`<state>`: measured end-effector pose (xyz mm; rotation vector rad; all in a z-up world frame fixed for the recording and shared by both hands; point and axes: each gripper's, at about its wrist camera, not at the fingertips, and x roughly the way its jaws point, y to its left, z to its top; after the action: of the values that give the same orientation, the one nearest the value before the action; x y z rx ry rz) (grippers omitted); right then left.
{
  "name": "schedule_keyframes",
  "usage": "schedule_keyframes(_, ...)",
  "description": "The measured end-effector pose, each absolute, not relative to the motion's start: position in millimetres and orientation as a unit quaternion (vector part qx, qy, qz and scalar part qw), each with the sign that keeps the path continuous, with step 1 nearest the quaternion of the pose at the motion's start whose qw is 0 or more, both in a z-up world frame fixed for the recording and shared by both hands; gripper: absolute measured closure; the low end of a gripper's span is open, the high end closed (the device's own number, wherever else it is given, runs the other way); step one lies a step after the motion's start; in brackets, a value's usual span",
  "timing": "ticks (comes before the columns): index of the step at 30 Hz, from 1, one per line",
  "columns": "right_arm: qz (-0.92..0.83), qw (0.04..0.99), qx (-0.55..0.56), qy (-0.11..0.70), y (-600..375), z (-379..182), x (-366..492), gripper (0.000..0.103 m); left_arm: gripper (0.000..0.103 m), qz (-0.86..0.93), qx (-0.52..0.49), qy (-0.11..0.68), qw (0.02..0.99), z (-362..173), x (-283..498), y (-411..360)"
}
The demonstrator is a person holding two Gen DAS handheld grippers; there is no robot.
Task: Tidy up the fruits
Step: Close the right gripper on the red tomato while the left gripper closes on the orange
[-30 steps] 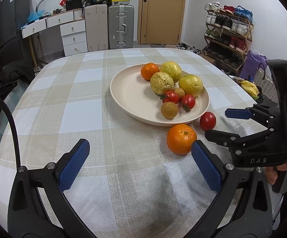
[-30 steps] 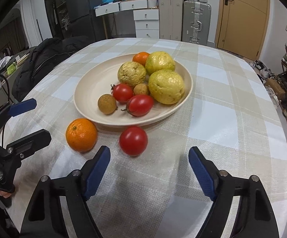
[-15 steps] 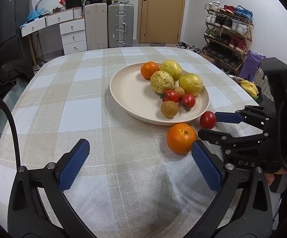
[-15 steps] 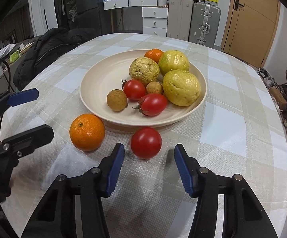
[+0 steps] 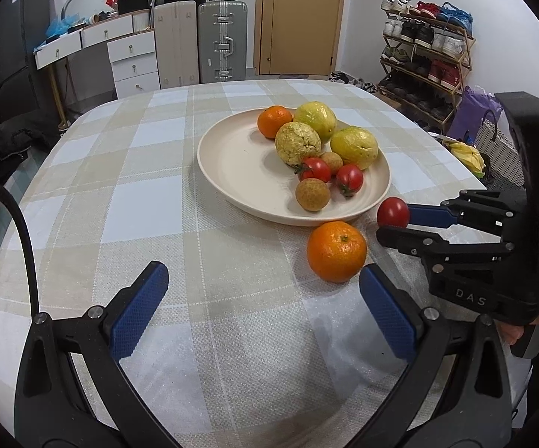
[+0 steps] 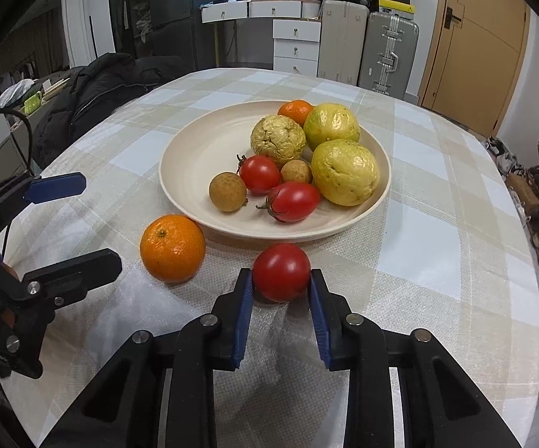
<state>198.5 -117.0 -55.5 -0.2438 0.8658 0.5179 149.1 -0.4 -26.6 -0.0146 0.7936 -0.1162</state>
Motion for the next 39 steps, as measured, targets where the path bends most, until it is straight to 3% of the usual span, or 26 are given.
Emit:
schedule_keyframes(20,0.25,0.878,-0.076,0.401,-146.4,-38.3,194.6,0.073,0.001,-0.079,0.015,0.421,0.903,-38.9,158.9,-23.8)
schedule_keyframes(25,0.255,0.881,-0.061,0.393,-152.2,-30.5,192.6,0.073,0.006,-0.082,0.038,0.424,0.901,-40.9,164.1,-38.9)
schedule_keyframes(35,0.26,0.885,-0.055,0.383,-155.1,-20.0,190.7,0.073,0.037,-0.098,0.034,0.447,0.889,-50.3,181.5,-52.1)
schedule_keyframes(38,0.256,0.887,-0.054,0.38,-157.2,-19.0,190.3,0.073,0.064,-0.103,0.03,0.441,0.891,-48.8,182.7,-52.1)
schedule_keyframes(39,0.256,0.888,-0.053,0.379,-157.8,-18.6,190.4,0.073,0.066,-0.105,0.03,0.439,0.892,-48.2,182.4,-51.9)
